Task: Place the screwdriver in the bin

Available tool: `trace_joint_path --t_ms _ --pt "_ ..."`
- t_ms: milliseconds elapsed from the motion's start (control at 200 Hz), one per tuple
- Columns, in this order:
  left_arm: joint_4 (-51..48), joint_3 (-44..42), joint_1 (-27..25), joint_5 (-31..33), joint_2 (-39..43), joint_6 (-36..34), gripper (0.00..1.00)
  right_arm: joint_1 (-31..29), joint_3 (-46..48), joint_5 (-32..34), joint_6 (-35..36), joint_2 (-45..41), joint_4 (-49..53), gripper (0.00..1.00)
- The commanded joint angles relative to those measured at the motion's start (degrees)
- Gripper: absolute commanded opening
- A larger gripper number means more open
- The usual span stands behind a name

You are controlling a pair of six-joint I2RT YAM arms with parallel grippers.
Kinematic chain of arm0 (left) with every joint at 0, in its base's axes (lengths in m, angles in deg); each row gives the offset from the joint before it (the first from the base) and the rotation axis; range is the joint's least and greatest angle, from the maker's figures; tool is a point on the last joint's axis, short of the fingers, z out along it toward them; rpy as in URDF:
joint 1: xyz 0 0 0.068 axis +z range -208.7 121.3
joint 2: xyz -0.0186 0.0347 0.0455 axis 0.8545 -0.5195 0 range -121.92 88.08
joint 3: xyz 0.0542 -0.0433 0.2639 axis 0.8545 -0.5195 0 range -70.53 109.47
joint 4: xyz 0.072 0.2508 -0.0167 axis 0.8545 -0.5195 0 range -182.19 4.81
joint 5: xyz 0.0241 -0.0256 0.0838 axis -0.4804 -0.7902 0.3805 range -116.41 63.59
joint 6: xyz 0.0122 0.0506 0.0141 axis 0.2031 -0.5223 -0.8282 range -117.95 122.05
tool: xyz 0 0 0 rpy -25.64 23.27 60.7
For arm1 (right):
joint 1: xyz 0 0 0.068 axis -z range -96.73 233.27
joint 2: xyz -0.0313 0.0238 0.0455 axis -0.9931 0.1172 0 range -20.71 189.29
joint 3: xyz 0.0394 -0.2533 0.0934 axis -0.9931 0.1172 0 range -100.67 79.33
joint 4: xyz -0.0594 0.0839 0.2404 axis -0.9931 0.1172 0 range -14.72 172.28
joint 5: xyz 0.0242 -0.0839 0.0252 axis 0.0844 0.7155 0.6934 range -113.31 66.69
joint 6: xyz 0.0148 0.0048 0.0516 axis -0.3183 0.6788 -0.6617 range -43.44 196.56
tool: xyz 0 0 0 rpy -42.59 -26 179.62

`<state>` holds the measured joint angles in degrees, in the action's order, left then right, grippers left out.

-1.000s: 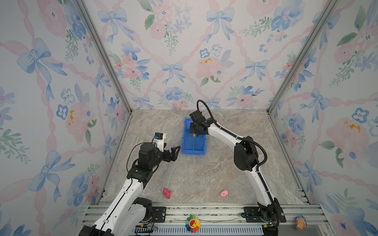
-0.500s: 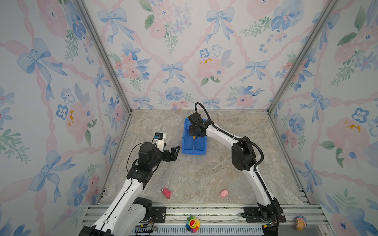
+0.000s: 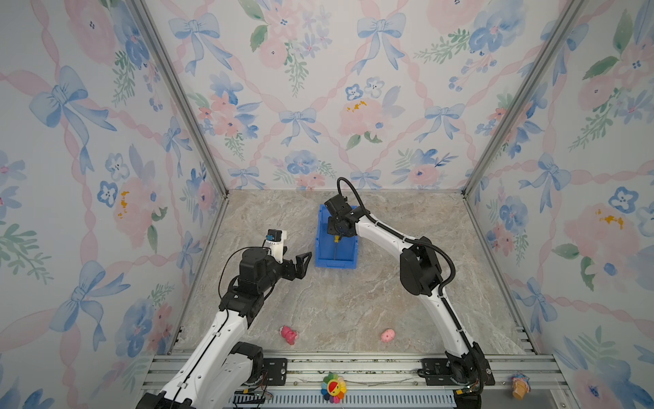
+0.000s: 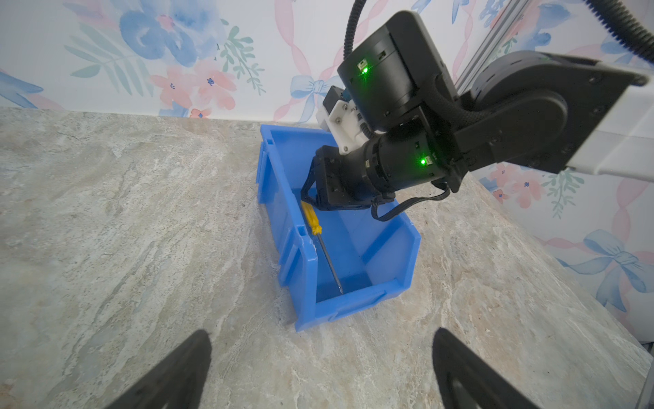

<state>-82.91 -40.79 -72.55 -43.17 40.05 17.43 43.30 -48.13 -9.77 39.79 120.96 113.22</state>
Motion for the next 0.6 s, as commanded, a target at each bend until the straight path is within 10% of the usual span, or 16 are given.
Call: trace_joint_path --t_ms 0,205,435,595 --pt "1.1 -0.8 -0.3 0.8 0.6 -1.3 0.98 -0.7 0.5 1.9 0.3 -2.4 0.0 0.46" --pt "0.6 -0.7 -0.3 2.9 0.7 -1.3 0.98 -1.6 0.4 3.2 3.0 -5.2 -0.1 0.53" --pt "-4.2 -0.1 -0.3 23.3 -0.2 2.0 0.98 -3.1 0.3 5.1 6.7 -9.0 0.2 0.62" --pt "-4.7 -1.6 -0.4 26.6 0.8 2.6 0.98 -4.4 2.6 7.1 9.6 -13.0 0.6 0.7"
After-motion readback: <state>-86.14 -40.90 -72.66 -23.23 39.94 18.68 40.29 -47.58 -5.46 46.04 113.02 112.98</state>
